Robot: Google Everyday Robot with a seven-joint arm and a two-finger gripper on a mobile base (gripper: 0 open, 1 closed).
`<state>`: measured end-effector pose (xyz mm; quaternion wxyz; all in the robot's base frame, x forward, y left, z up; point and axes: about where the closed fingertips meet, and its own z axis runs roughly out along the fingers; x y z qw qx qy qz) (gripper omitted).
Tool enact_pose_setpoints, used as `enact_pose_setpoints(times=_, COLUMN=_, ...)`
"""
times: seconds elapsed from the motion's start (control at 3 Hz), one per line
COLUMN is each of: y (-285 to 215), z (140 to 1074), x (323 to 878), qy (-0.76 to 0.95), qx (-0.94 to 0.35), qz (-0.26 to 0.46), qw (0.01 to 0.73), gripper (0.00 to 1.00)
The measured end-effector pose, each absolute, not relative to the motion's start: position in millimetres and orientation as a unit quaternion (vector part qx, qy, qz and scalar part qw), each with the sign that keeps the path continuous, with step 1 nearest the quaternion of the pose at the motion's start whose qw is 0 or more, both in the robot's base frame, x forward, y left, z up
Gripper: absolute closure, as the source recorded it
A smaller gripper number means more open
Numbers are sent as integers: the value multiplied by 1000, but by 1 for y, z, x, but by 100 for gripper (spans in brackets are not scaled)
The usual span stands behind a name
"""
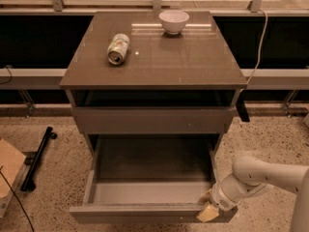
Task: Open middle drawer
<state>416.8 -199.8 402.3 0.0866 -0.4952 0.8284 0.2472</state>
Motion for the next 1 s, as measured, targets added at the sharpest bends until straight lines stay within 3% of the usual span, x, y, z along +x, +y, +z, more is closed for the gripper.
enact_pose_setpoints(times=0.33, y=-200, z=402, x=417, qy=828, qx=-495, qz=247, qw=87, gripper=17)
enact_pose_setpoints(times=0.67, y=-199, z=397, x=383, qy=833, qx=-477, qz=265, qw=88, gripper=0)
enact_pose_setpoints(times=1.0, y=-199, z=397, x=383, qy=833, qx=-477, qz=265, qw=88, gripper=0)
